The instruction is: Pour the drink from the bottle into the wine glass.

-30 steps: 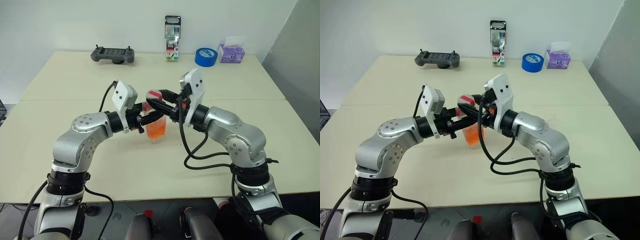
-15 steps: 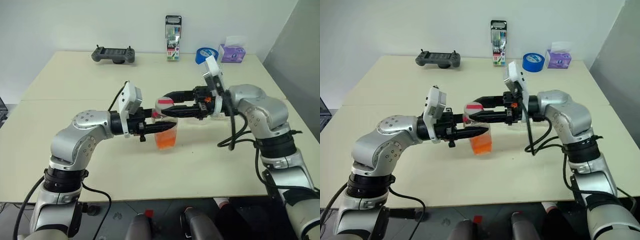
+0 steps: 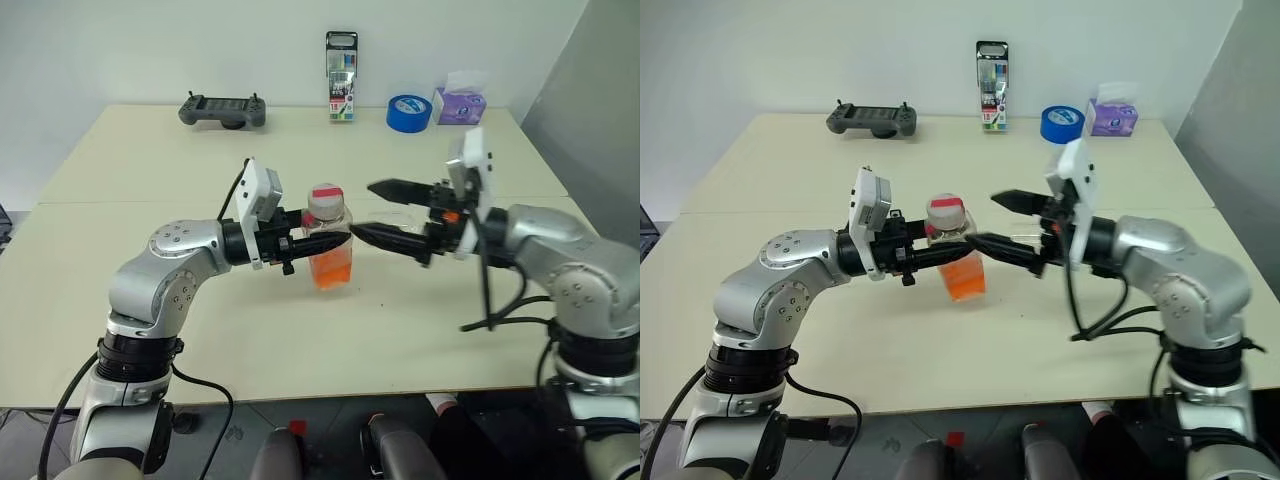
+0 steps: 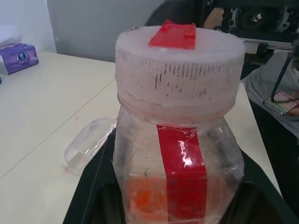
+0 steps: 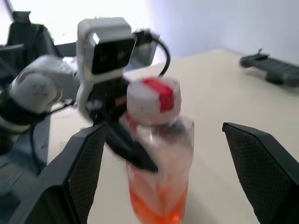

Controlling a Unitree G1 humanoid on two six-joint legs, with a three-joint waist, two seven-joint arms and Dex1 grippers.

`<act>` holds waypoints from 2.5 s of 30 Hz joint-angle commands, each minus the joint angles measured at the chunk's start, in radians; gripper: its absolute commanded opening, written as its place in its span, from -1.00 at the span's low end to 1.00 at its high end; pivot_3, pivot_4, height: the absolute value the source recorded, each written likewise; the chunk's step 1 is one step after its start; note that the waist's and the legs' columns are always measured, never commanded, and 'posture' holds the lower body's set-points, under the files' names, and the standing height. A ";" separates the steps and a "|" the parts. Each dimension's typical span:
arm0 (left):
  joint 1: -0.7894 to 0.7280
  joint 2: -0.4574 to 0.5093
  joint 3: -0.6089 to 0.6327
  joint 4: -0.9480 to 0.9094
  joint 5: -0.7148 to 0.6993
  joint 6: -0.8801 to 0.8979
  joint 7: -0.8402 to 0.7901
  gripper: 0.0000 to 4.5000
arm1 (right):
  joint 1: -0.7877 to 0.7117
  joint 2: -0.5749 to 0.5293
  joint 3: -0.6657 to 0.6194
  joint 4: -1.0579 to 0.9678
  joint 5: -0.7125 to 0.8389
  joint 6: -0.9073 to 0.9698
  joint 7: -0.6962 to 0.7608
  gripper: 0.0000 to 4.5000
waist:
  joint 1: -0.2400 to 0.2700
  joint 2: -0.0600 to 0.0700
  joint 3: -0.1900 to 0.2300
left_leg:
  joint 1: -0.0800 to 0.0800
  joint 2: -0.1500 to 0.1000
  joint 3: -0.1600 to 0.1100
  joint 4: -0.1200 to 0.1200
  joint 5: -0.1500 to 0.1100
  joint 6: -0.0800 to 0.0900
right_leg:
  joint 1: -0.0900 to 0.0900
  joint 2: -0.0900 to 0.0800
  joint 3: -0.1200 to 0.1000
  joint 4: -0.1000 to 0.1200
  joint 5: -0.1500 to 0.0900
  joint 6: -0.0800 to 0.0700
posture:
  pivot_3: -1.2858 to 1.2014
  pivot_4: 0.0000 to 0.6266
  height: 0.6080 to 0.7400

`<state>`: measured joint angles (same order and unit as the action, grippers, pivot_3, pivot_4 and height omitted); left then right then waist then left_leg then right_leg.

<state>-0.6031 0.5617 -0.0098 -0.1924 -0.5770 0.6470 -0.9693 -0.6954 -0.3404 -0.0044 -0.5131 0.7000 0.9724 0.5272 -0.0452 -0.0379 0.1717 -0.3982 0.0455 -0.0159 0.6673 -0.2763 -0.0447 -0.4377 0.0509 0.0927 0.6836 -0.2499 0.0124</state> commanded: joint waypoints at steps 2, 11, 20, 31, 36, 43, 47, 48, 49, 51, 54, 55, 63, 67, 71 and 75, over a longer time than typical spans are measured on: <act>-0.031 -0.010 -0.004 -0.015 0.007 -0.024 0.008 -0.20 | -0.031 0.064 0.038 -0.032 -0.049 -0.020 -0.127 0.86 | 0.001 0.000 0.000 | -0.001 -0.001 0.000 0.000 0.000 0.000 | 0.000 0.000 0.000 -0.001 0.000 0.000 | 0.03 -0.52 1.00; -0.031 0.003 -0.002 -0.015 0.012 -0.026 0.003 -0.20 | -0.023 0.073 0.063 -0.021 -0.039 -0.026 -0.118 0.70 | 0.010 0.000 0.000 | -0.002 -0.002 0.002 0.001 0.000 0.000 | 0.000 -0.003 0.000 -0.002 0.000 0.000 | 0.03 -0.52 1.00; -0.014 0.012 0.007 -0.030 0.012 -0.025 0.016 -0.20 | -0.024 0.058 0.073 -0.005 -0.039 -0.041 -0.080 -0.23 | 0.010 0.000 0.000 | -0.001 -0.001 0.001 0.001 0.000 0.000 | 0.000 -0.001 -0.001 -0.001 0.000 0.000 | 0.03 -0.52 1.00; -0.037 0.016 0.008 -0.069 -0.067 0.014 -0.043 -0.20 | -0.181 -0.190 0.170 0.367 -0.078 -0.335 0.578 -0.23 | 0.010 0.001 0.001 | -0.001 -0.003 0.002 0.001 0.000 0.000 | 0.000 -0.001 -0.001 -0.002 0.000 0.000 | 0.03 -0.52 1.00; -0.051 0.011 0.002 -0.078 -0.075 0.022 -0.062 -0.20 | -0.279 -0.200 0.209 0.553 -0.131 -0.425 0.730 -0.23 | 0.009 0.001 0.001 | -0.001 -0.002 0.002 0.002 0.000 0.000 | 0.000 0.000 -0.001 -0.002 0.000 0.000 | 0.03 -0.52 1.00; -0.016 0.016 0.025 -0.089 -0.065 0.016 -0.022 -0.20 | -0.170 -0.342 0.055 0.390 -0.028 -0.218 0.633 0.62 | 0.020 0.001 0.001 | -0.003 -0.001 0.000 0.002 0.000 0.000 | 0.000 -0.003 -0.003 -0.002 0.000 0.000 | 0.03 -0.52 1.00; -0.012 0.013 0.029 -0.077 -0.054 0.009 -0.011 -0.20 | -0.055 -0.333 -0.032 0.191 0.021 -0.121 0.448 0.97 | 0.014 0.001 0.001 | -0.003 -0.001 0.001 0.003 0.000 0.000 | 0.001 -0.004 -0.001 -0.002 0.000 0.000 | 0.03 -0.52 1.00; -0.012 0.012 0.029 -0.073 -0.052 0.008 -0.008 -0.20 | -0.034 -0.317 -0.047 0.149 0.032 -0.105 0.401 0.97 | 0.012 0.001 0.001 | -0.002 -0.002 0.001 0.004 0.000 0.000 | 0.000 -0.004 0.000 -0.002 0.000 0.000 | 0.03 -0.52 1.00; -0.015 0.008 0.027 -0.068 -0.048 0.007 -0.005 -0.20 | -0.017 -0.271 -0.049 0.092 0.036 -0.088 0.315 0.97 | 0.010 0.001 0.001 | -0.002 -0.002 0.001 0.004 0.000 0.000 | 0.001 -0.003 0.000 -0.001 0.000 0.000 | 0.03 -0.52 1.00; -0.018 0.006 0.024 -0.064 -0.045 0.005 -0.003 -0.20 | 0.000 -0.201 -0.043 0.022 0.028 -0.070 0.196 0.97 | 0.006 0.002 0.001 | -0.002 -0.001 0.001 0.004 0.000 0.000 | 0.001 -0.002 0.000 0.000 0.000 0.000 | 0.03 -0.52 1.00; -0.024 0.004 0.012 -0.058 -0.038 -0.001 -0.004 -0.20 | 0.001 -0.063 0.006 -0.042 -0.014 -0.062 0.016 0.97 | 0.005 0.002 0.001 | -0.001 0.000 0.000 0.004 0.000 0.000 | 0.000 0.000 0.000 0.001 0.000 0.000 | 0.03 -0.52 1.00; -0.025 0.004 0.010 -0.057 -0.036 -0.001 -0.006 -0.20 | -0.003 -0.035 0.016 -0.049 -0.019 -0.057 -0.018 0.97 | 0.005 0.002 0.001 | -0.001 0.000 -0.001 0.004 0.000 0.000 | 0.000 0.000 0.000 0.001 0.000 0.000 | 0.03 -0.52 1.00; -0.027 0.016 0.006 -0.055 -0.031 -0.004 -0.009 -0.20 | -0.015 0.014 0.041 -0.027 -0.008 -0.064 -0.066 0.89 | 0.012 0.002 0.001 | -0.002 -0.001 0.002 0.005 0.000 0.000 | 0.001 -0.002 0.000 -0.001 0.000 0.000 | 0.03 -0.52 1.00; -0.027 0.016 0.008 -0.056 -0.031 -0.003 -0.006 -0.20 | -0.006 -0.002 0.062 -0.024 -0.014 -0.085 -0.038 0.39 | 0.012 0.002 0.001 | -0.002 -0.003 0.002 0.006 0.000 0.000 | 0.001 -0.002 0.000 -0.001 0.000 0.000 | 0.03 -0.52 1.00; -0.025 0.018 0.012 -0.061 -0.031 -0.002 -0.001 -0.20 | -0.004 -0.016 0.073 -0.026 -0.016 -0.102 -0.018 -0.19 | 0.012 0.002 0.001 | -0.002 -0.002 0.001 0.006 0.000 0.000 | 0.001 -0.001 -0.001 -0.001 0.000 0.000 | 0.03 -0.52 1.00; -0.021 0.019 0.013 -0.063 -0.032 -0.002 0.001 -0.20 | -0.017 -0.021 0.060 -0.006 -0.005 -0.112 -0.001 -0.19 | 0.012 0.002 0.001 | -0.002 -0.002 0.001 0.006 0.000 0.000 | 0.001 -0.001 -0.001 -0.001 0.000 0.000 | 0.03 -0.52 1.00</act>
<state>-0.6032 0.5683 -0.0140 -0.2270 -0.6081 0.6654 -0.9709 -0.6925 -0.3497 0.0704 -0.5016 0.6865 0.8867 0.5025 -0.0331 -0.0358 0.1732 -0.4007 0.0433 -0.0146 0.6729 -0.2763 -0.0446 -0.4370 0.0497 0.0919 0.6827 -0.2499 0.0123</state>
